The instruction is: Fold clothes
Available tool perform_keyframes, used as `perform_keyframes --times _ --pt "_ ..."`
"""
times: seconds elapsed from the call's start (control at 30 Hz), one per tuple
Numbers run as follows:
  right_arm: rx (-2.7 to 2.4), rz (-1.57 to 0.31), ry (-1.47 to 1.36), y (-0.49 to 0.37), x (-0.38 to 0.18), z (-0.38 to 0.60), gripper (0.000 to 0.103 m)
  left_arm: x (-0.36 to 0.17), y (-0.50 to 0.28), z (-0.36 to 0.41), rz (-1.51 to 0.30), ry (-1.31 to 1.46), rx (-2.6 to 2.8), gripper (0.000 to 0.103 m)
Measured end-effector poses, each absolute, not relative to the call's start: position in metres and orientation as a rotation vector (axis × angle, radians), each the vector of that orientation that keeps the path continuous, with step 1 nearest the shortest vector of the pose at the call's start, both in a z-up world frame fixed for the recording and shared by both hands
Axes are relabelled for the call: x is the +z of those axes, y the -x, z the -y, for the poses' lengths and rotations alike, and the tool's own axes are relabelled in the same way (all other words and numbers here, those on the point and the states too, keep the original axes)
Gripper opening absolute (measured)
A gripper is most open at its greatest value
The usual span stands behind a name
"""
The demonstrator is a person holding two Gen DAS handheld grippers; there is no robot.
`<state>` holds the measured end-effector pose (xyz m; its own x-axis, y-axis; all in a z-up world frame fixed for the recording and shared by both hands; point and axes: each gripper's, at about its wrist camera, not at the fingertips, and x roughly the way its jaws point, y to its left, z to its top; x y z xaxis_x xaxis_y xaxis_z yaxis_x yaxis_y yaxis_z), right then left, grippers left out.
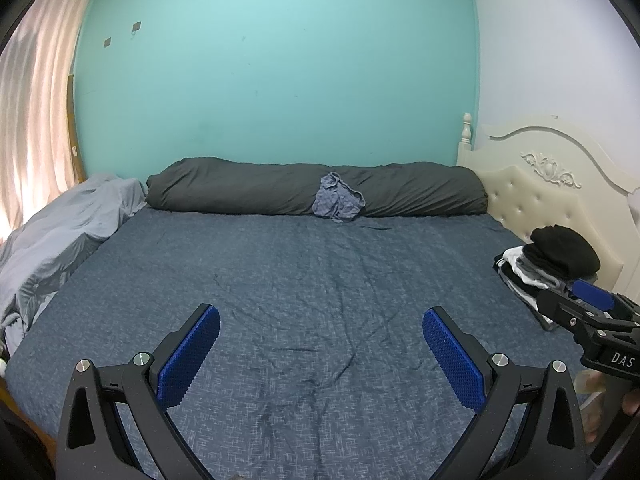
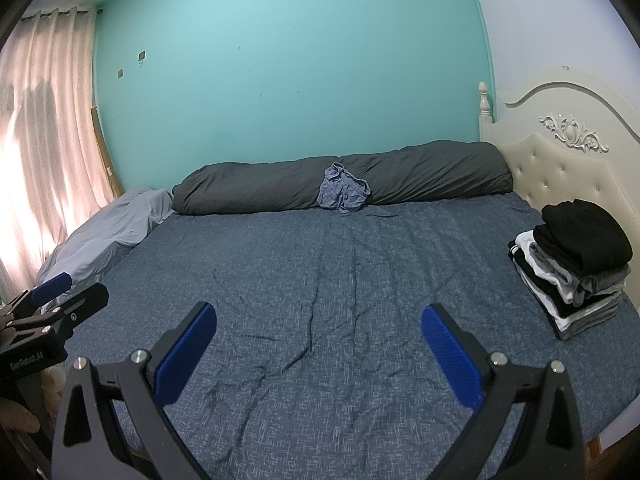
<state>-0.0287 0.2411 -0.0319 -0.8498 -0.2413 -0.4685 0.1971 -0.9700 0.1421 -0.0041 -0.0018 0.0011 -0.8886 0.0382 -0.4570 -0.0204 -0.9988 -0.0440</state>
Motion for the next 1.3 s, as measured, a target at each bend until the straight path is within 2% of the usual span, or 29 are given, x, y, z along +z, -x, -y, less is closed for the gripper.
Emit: perform_keyframes --times 0.77,1.3 --pt "-2.817 0.127 -0.744 0.038 -0.034 -0.244 0.103 -0.003 0.012 0.0 0.033 0.734 3.014 0.103" --pt "-2.822 0.133 -0.755 0.052 -0.039 -0.244 0.103 -0.012 0.033 0.002 0.113 0.75 2.976 0.103"
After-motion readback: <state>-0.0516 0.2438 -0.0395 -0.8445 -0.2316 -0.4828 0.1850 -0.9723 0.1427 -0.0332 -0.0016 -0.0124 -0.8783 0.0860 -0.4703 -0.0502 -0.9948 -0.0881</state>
